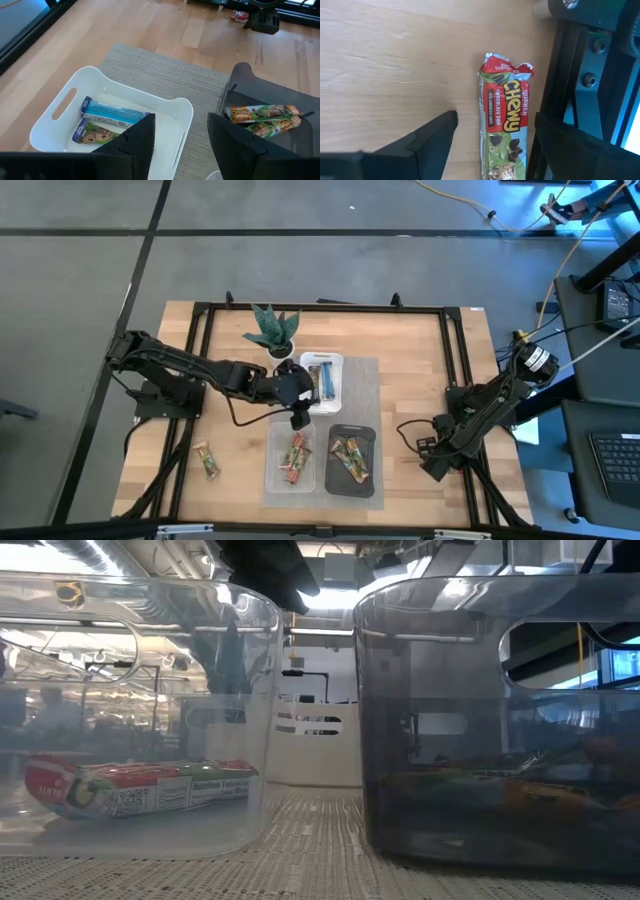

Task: Pick and place Granola Bars by type
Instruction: Put the red granola bar into the transparent bin

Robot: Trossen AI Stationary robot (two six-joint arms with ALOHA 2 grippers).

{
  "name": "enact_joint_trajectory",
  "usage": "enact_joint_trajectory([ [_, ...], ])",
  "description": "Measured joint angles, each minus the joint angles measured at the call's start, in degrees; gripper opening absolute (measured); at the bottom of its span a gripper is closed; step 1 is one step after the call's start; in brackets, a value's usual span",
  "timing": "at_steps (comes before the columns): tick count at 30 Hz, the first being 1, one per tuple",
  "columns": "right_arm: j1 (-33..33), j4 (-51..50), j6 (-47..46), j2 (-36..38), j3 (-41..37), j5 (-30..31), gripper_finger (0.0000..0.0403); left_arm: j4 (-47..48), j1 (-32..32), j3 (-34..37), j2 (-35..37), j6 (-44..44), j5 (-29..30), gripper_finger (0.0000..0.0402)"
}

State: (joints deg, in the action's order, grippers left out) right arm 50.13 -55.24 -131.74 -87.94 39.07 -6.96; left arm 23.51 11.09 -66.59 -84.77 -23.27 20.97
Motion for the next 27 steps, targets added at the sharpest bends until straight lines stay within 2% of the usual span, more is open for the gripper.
enact_joint_trajectory([
  [18, 0.0, 1.0, 3.7, -0.1, -0.2, 1.5, 0.0282, 0.0, 0.0, 0.0, 0.0, 0.0, 0.0, 0.0172],
  [21, 0.0, 0.9, 7.1, -0.1, -0.2, 2.1, 0.0282, 0.0, 0.0, 0.0, 0.0, 0.0, 0.0, 0.0171],
  [27, 0.0, 1.1, 9.3, -0.2, -0.2, 2.6, 0.0263, 0.0, 0.0, 0.0, 0.0, 0.0, 0.0, 0.0173],
])
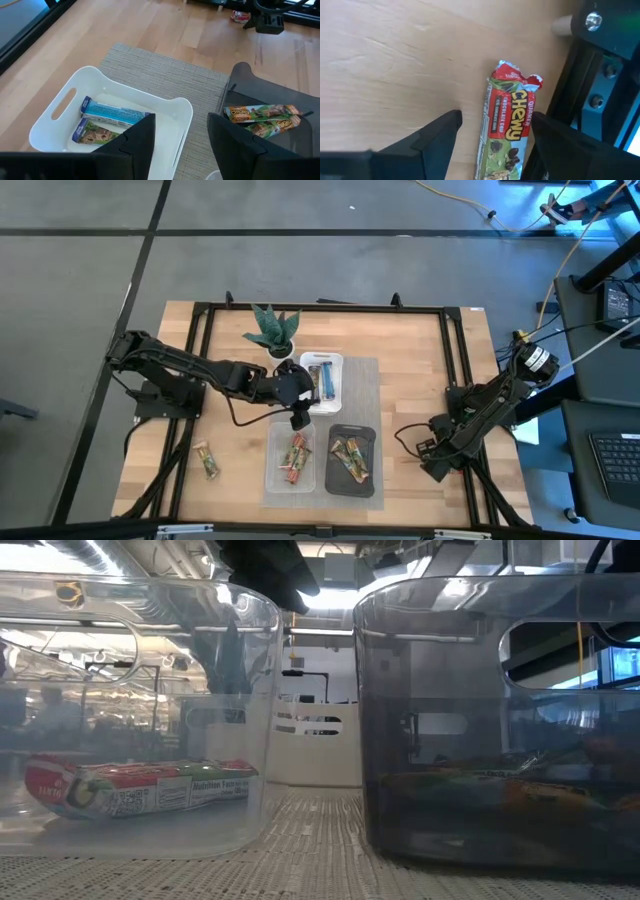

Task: Pick and place Granola Bars by type
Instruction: Put the red granola bar into the transparent bin

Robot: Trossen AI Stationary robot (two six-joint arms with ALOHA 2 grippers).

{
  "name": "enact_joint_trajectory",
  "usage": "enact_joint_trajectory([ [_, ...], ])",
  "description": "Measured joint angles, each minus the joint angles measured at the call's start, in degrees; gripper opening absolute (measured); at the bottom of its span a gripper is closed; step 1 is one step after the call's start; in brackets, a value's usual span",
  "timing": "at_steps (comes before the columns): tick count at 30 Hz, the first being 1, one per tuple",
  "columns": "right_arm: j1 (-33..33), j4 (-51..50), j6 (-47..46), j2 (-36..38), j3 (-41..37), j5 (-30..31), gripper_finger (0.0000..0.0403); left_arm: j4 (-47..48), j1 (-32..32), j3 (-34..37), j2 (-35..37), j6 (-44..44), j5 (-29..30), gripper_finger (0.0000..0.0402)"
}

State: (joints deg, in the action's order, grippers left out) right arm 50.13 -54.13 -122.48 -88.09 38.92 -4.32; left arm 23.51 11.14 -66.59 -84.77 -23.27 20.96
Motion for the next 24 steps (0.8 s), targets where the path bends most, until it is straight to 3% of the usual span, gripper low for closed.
enact_joint_trajectory([
  [12, -0.1, 2.2, 1.6, -0.2, 0.9, 2.2, 0.0201, 0.0, 0.0, 0.0, 0.0, -0.1, 0.0, 0.0171],
  [18, -0.2, 10.8, 3.1, -0.1, 1.6, 3.6, 0.0182, 0.0, 0.0, 0.0, 0.0, -0.1, 0.0, 0.0173],
  [24, -0.2, 12.0, 6.1, -0.1, 1.6, 4.3, 0.0174, -0.1, 0.0, 0.0, 0.0, -0.1, 0.0, 0.0171],
])
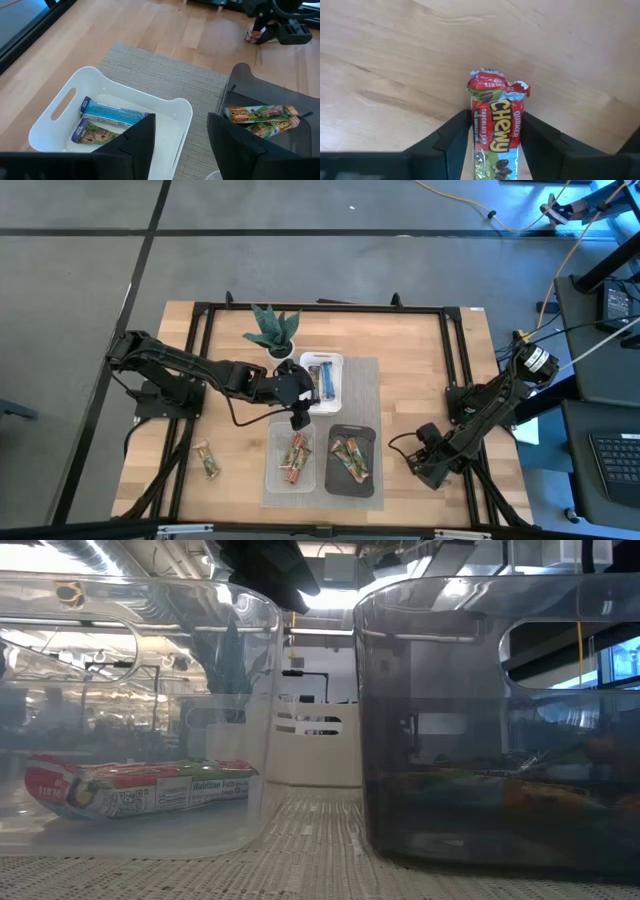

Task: Pick and place Granola Bars by type
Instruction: Put the red granola bar into the transparent bin

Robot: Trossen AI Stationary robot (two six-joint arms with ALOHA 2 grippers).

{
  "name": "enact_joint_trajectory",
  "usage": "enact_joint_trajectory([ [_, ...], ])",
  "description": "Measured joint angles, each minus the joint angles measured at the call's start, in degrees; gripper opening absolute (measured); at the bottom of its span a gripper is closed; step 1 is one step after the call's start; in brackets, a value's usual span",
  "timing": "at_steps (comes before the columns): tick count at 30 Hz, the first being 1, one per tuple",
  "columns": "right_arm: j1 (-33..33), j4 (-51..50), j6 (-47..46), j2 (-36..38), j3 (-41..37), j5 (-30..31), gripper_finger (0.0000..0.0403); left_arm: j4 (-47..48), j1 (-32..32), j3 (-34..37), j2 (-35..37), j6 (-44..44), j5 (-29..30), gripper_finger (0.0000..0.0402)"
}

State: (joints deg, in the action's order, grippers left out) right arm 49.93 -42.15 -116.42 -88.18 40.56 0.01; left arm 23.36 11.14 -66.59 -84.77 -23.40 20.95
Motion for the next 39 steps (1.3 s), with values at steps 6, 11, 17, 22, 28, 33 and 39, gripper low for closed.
enact_joint_trajectory([
  [6, 0.0, -0.1, -0.1, 0.0, 0.0, 0.0, 0.0173, 0.0, 0.0, 0.0, 0.0, 0.0, 0.0, 0.0174],
  [11, 0.0, -0.1, 0.0, 0.0, 0.0, 0.0, 0.0173, 0.0, 0.0, 0.0, 0.0, 0.1, 0.0, 0.0172],
  [17, 0.0, -0.1, 0.0, 0.1, 0.0, 0.1, 0.0149, 0.0, 0.0, 0.0, 0.0, 0.2, 0.0, 0.0171],
  [22, 0.0, 0.0, 1.3, 0.1, 0.0, 0.1, 0.0126, 0.0, 0.0, 0.0, 0.0, 0.2, 0.0, 0.0173],
  [28, 0.0, 0.5, 2.0, 2.0, 0.2, 1.2, 0.0128, 0.0, 0.0, 0.0, 0.0, 0.2, 0.0, 0.0171],
  [33, -0.2, -0.7, 5.4, 5.1, 3.7, 10.7, 0.0121, 0.4, 0.0, 0.0, 0.0, 0.2, 0.0, 0.0174],
  [39, -1.6, -2.2, 12.1, 7.8, 9.7, 28.4, 0.0114, 0.4, -0.4, 0.0, 0.0, 0.2, 0.5, 0.0172],
])
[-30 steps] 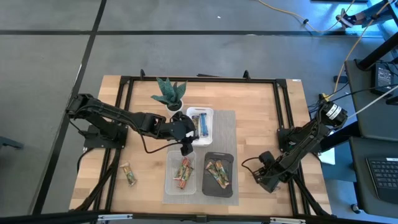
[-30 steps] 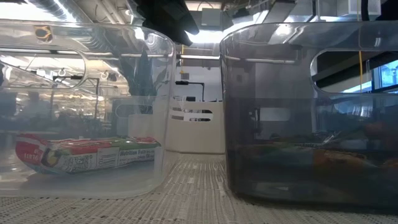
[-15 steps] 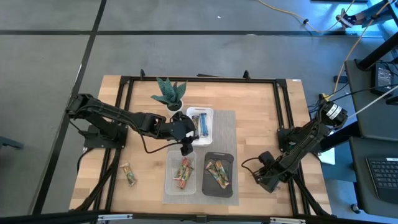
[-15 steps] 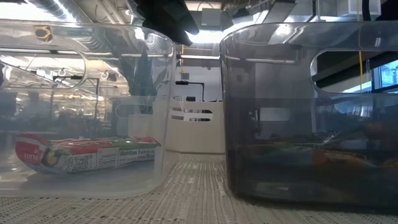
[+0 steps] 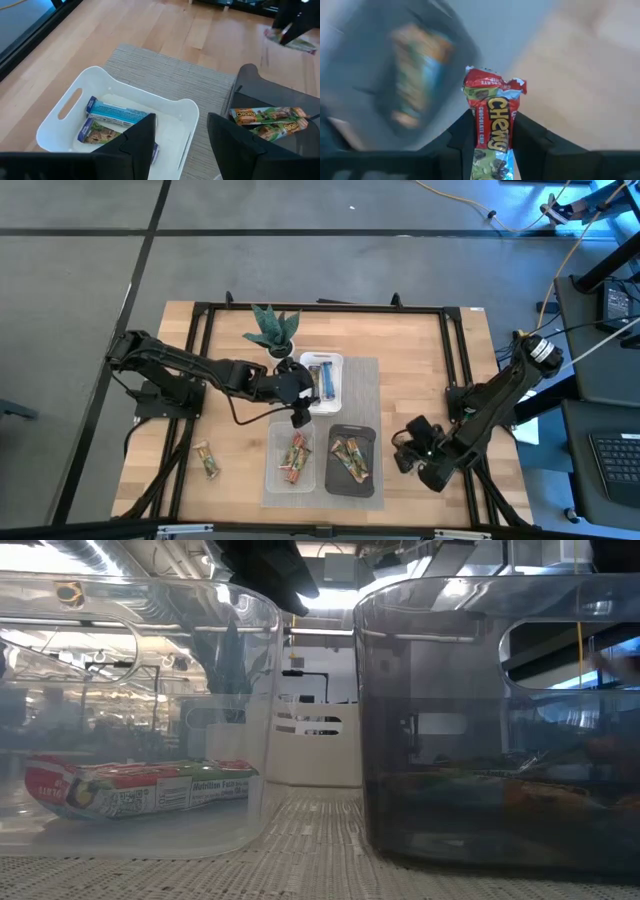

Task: Pick and place Granola Bars by type
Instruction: Put the red granola bar into the transparent bin

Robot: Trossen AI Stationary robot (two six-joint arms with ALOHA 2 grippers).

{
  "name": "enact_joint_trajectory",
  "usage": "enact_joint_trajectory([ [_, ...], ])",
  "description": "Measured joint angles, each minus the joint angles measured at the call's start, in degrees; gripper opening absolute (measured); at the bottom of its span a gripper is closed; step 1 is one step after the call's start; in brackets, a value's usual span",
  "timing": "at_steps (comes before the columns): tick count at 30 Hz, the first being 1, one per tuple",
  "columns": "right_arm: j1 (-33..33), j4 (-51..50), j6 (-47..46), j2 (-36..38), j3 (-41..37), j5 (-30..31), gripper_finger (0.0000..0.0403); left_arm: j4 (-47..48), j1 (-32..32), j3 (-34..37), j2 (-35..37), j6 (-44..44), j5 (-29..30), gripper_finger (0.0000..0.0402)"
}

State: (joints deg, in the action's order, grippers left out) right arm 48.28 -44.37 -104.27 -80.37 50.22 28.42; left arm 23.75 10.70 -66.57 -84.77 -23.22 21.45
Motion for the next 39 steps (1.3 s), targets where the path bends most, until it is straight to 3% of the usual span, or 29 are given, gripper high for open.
enact_joint_trajectory([
  [4, -1.7, -0.3, 8.0, 1.9, 4.6, 10.0, 0.0114, -0.4, 0.0, 0.0, 0.0, -1.1, -1.6, 0.0172],
  [9, -4.7, 0.2, 22.4, 3.4, 11.6, 22.5, 0.0114, -8.1, 0.3, 0.0, 0.0, -1.5, -8.9, 0.0172],
  [16, -10.0, 7.3, 50.3, 3.5, 22.1, 28.6, 0.0114, -22.5, 1.1, 0.0, 0.0, 5.1, -16.9, 0.0169],
  [23, -14.2, 28.5, 83.2, 3.5, 27.5, 27.2, 0.0114, -29.9, 2.6, 0.0, 0.0, 14.7, -16.9, 0.0169],
  [28, -16.6, 44.2, 100.8, 3.5, 27.5, 17.3, 0.0114, -31.1, 2.9, 0.0, 0.0, 15.4, -15.9, 0.0169],
  [34, -20.1, 48.4, 103.1, 3.5, 27.5, 5.2, 0.0114, -31.2, 2.6, 0.0, 0.0, 12.5, -15.4, 0.0186],
  [39, -22.2, 48.8, 103.0, 2.6, 27.5, 1.9, 0.0114, -31.3, 2.5, 0.0, 0.0, 12.7, -15.2, 0.0219],
])
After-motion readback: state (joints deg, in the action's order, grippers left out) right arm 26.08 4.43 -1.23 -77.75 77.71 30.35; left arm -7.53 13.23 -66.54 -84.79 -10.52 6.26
